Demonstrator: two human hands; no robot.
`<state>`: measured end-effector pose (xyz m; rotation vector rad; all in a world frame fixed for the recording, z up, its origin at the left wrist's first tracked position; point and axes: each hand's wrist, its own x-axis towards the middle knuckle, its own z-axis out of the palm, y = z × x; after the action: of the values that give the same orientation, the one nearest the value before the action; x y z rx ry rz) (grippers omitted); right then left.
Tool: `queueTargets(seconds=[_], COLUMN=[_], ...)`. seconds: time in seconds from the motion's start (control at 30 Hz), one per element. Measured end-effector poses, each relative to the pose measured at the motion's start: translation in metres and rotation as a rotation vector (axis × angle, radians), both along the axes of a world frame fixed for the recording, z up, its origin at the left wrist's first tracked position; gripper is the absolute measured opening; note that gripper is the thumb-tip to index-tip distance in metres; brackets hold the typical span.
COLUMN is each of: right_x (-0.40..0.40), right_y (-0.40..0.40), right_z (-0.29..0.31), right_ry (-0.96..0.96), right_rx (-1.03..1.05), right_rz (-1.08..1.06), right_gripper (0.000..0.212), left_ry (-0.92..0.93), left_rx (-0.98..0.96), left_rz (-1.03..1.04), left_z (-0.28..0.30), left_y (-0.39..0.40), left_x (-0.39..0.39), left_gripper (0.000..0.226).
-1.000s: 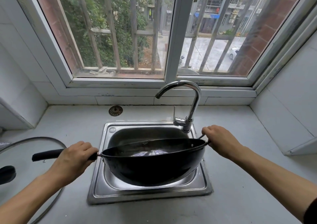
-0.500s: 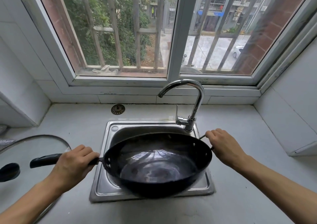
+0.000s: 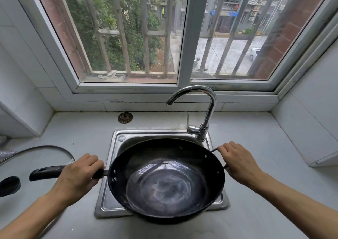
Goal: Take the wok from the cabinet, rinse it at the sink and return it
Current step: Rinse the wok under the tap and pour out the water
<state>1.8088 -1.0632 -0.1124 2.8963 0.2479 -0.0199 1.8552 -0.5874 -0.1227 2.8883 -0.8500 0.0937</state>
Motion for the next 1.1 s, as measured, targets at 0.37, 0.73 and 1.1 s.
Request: queueTargets(seconds=[0.37, 0.73, 1.1], right_x=[0.008, 0.020, 0.017], right_y=[-0.007, -0.024, -0.055], right_z=[0.003, -0.009, -0.015], right_ry=[0.082, 0.273, 0.231], right_rx=[-0.096, 0.069, 0.110], right_rz=[0.031, 0.169, 0.195], right_gripper=[0.102, 0.117, 0.104], left_ry=[0.162, -0.002, -0.021], left_rx=[-0.028, 0.019, 0.075], left_rz=[0.095, -0.002, 0.017], left_z=[0.014, 0.038, 0.038], left_y=[-0.010, -0.024, -0.050], left_x=[0.013, 0.004, -0.019], left_gripper=[0.027, 0.040, 0.040])
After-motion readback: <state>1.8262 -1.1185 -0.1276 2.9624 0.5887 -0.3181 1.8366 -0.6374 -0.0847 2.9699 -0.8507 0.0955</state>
